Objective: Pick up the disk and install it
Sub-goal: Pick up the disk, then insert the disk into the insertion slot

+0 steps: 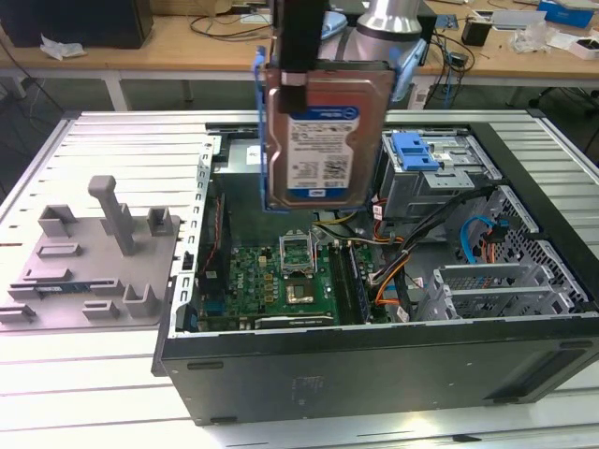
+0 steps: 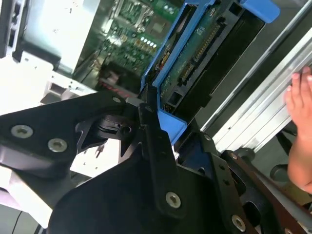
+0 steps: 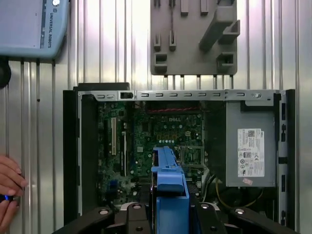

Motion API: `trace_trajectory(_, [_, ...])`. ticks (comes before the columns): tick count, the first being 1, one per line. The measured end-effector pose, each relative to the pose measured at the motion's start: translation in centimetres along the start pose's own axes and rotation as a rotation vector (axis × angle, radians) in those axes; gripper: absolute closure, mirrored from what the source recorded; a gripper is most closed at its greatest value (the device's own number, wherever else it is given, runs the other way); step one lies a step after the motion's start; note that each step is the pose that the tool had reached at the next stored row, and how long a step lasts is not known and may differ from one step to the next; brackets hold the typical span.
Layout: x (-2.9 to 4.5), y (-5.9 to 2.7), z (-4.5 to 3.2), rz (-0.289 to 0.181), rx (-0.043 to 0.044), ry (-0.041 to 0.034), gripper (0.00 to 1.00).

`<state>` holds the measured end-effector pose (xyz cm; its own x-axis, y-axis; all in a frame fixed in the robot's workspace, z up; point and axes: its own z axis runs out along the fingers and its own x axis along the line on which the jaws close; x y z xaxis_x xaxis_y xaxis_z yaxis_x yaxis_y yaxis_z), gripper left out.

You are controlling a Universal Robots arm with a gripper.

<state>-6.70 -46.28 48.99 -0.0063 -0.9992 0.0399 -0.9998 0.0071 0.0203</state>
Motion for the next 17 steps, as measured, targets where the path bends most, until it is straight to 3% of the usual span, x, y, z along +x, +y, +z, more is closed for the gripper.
trace_trajectory(5, [1.06, -2.28, 0.0, 0.0, 0.0, 0.0, 0.64])
trace_trajectory(7, [1.82, -3.92, 0.0, 0.0, 0.0001, -0.0001, 0.64])
trace_trajectory(10, [2.41, -5.23, -0.01, 0.0, 0.0, -0.0001, 0.64])
trace_trajectory(17, [2.42, -5.28, -0.01, 0.0, 0.0, 0.0, 0.64])
